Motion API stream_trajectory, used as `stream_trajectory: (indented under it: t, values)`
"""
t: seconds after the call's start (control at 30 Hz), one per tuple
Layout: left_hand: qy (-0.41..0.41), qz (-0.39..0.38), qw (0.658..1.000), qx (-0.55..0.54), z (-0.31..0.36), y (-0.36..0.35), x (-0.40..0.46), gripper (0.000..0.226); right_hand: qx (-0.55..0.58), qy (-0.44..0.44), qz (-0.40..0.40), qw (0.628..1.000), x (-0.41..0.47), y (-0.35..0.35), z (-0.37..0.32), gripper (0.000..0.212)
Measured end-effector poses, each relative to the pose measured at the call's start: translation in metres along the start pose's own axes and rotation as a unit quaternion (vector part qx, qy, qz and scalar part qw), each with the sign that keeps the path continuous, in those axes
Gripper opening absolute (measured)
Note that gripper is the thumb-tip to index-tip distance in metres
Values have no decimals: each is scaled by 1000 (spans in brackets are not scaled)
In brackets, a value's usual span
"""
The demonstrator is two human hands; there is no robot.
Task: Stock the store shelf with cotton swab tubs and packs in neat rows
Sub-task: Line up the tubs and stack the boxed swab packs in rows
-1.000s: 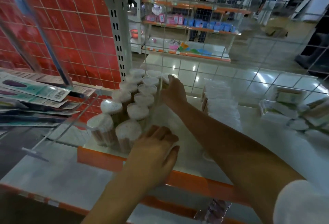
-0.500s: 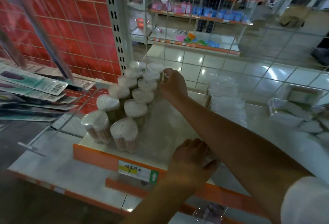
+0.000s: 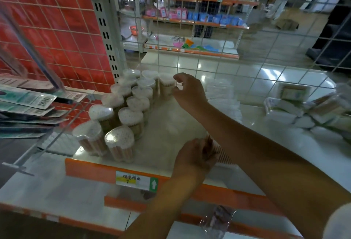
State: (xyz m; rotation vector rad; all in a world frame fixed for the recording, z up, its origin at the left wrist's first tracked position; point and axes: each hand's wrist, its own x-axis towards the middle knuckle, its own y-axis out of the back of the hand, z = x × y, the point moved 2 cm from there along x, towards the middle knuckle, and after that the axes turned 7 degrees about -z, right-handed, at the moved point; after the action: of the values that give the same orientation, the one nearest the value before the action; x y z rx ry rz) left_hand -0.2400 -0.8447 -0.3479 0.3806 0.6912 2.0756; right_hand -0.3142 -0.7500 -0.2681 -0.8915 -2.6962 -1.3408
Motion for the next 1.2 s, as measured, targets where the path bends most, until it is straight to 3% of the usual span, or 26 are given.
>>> stream_trajectory:
  t: [0.37,0.57,0.73,1.07,1.2]
  values:
    - [-8,-16,1000,18,-11,8,4,10,-112,59,45,991,-105,57,54,23]
    - [-6,-21,1000,-12,-11,11,3,11,-145,128,30,981,-143,56,74,34]
    - [1,-18,999,-29,-10,11,-2,9,-173,124,48,976,-151,47,83,32]
    - [24,15,999,40,-2,24,-7,15,-176,132,40,975,-153,45,78,32]
    - [-25,73,990,119,17,45,-4,23,-161,140,37,976,-155,53,77,33]
